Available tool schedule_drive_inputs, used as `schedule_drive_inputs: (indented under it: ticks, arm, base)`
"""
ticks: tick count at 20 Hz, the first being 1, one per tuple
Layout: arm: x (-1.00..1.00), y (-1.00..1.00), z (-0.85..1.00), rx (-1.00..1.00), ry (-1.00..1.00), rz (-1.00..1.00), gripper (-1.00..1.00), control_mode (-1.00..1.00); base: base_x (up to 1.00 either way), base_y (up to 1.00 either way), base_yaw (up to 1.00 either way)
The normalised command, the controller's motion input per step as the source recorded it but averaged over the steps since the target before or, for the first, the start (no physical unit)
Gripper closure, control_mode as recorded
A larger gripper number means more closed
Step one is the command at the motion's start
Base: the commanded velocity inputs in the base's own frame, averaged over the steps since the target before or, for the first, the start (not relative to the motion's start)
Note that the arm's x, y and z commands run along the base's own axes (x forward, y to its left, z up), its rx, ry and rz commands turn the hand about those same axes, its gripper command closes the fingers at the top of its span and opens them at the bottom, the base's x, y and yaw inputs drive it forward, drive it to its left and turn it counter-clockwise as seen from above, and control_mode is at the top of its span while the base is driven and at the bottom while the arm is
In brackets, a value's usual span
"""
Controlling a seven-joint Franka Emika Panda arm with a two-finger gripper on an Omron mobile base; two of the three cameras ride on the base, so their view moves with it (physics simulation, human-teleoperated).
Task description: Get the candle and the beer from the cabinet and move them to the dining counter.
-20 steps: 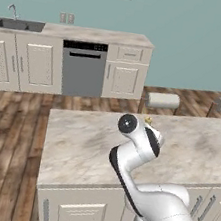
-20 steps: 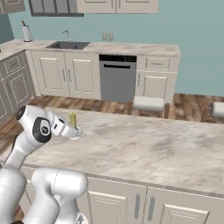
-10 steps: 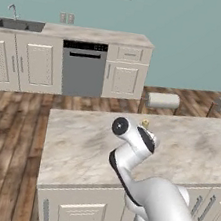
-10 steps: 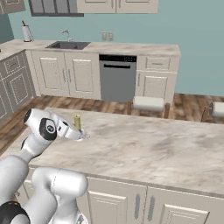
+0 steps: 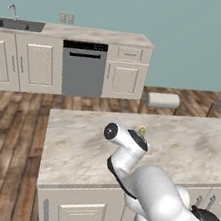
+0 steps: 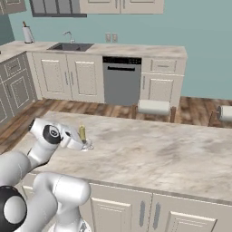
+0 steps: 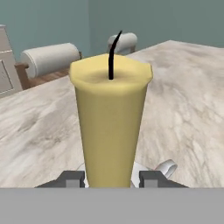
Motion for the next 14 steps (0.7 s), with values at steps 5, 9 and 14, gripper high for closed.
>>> schedule_drive_inputs:
  ticks: [5,9,14]
  arm:
    - [0.22,-0.02,-0.29,0.0,0.01,-0.09,1.0,-1.0]
    - [0.19,-0.07,-0.33,0.0,0.0,-0.05,1.0,-1.0]
    - [0.28,-0.04,-0.26,0.0,0.0,-0.02,1.0,-1.0]
  base:
    - [0.0,0.0,0.0]
    - [0.0,0.0,0.0]
    - [0.0,0.0,0.0]
